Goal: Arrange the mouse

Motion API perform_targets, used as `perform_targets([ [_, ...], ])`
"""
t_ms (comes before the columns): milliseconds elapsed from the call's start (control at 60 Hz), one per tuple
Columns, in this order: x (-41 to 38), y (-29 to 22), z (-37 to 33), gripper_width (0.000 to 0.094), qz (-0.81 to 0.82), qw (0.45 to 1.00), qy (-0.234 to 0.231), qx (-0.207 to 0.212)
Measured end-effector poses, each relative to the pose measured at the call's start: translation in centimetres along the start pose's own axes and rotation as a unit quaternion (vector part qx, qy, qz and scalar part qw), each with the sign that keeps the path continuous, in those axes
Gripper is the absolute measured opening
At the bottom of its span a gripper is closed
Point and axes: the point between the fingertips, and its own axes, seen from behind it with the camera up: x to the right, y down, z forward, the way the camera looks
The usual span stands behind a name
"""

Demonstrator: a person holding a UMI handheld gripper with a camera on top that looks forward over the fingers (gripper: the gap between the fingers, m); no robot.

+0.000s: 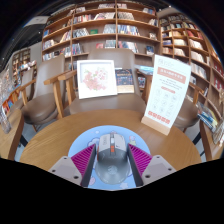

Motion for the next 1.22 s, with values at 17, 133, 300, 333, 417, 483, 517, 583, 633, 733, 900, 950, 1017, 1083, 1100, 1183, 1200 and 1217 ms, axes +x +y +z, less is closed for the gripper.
perform_targets([
  [17, 0.0, -0.1, -0.1, 0.0689, 0.001, 1.0, 0.001, 0.002],
  [133, 1.5, -1.9, -2.4, 0.0831, -0.007, 0.999, 0.039, 0.023],
  [300, 1.3, -2.2, -11.2, 0.0849, 0.006, 0.998, 0.041, 0.043],
  [333, 1.5, -1.6, -12.9, 0.0851, 0.006, 0.998, 0.044, 0.046],
  [417, 1.7, 0.1, -18.0, 0.0849, 0.004, 0.997, 0.052, 0.054],
  [483, 1.5, 2.1, -21.7, 0.0849, 0.003, 0.997, 0.048, 0.059],
  [517, 1.5, 3.4, -23.6, 0.0848, 0.004, 0.997, 0.047, 0.057],
  [583, 1.6, 5.6, -26.7, 0.085, 0.007, 0.997, 0.047, 0.055],
  [633, 1.8, 7.4, -29.0, 0.085, 0.008, 0.997, 0.05, 0.053],
  [733, 1.6, 10.4, -32.1, 0.0848, 0.007, 0.998, 0.046, 0.046],
  [900, 1.6, 12.5, -35.2, 0.0851, 0.007, 0.998, 0.047, 0.046],
  [950, 1.5, 12.6, -35.7, 0.0852, 0.007, 0.998, 0.044, 0.048],
  [1017, 1.5, 12.6, -36.3, 0.0851, 0.01, 0.998, 0.041, 0.052],
  [1083, 1.5, 12.8, -36.7, 0.085, 0.008, 0.998, 0.038, 0.052],
  [1100, 1.5, 12.8, -36.8, 0.085, 0.007, 0.998, 0.039, 0.052],
  [1183, 1.4, 12.9, -37.1, 0.0851, 0.002, 0.998, 0.038, 0.056],
  [1200, 1.5, 13.0, -37.1, 0.0852, 0.001, 0.998, 0.038, 0.055],
  [1217, 1.5, 13.0, -37.1, 0.085, 0.001, 0.998, 0.037, 0.055],
])
